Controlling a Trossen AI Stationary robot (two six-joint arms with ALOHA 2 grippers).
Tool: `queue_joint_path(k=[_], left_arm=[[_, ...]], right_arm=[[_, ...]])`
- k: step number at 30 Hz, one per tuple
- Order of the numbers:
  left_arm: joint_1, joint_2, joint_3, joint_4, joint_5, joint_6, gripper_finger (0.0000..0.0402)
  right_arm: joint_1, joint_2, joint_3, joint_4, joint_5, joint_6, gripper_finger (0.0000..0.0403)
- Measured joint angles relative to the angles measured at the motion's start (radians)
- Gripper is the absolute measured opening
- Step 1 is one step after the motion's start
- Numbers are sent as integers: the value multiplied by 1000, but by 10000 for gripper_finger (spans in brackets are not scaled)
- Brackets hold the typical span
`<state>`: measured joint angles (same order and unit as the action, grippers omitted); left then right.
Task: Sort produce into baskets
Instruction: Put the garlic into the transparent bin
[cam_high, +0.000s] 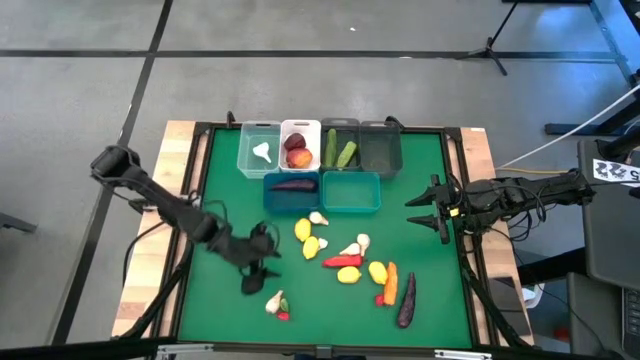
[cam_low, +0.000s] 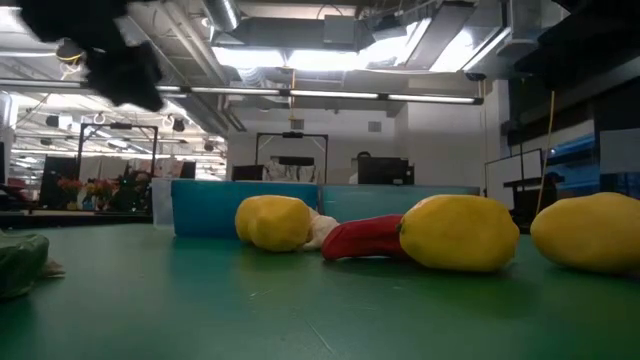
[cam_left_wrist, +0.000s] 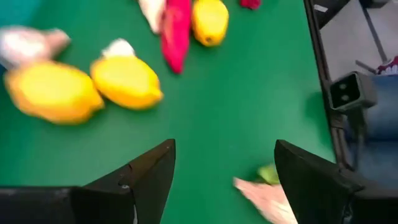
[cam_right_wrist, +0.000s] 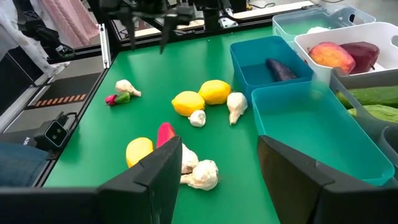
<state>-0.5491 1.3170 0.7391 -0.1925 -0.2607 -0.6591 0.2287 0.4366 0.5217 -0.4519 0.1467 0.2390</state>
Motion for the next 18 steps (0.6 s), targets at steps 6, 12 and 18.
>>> queue_joint_path(k=[6, 12, 18], left_arm=[[-178, 91, 0, 67, -149, -163, 266], [-238, 208, 0, 139, -195, -219, 266], [-251, 316, 7, 173, -196, -225, 266]], right_arm=[[0, 0, 0, 0, 0, 0, 209], [0, 0, 0, 0, 0, 0, 209], [0, 0, 0, 0, 0, 16, 209]])
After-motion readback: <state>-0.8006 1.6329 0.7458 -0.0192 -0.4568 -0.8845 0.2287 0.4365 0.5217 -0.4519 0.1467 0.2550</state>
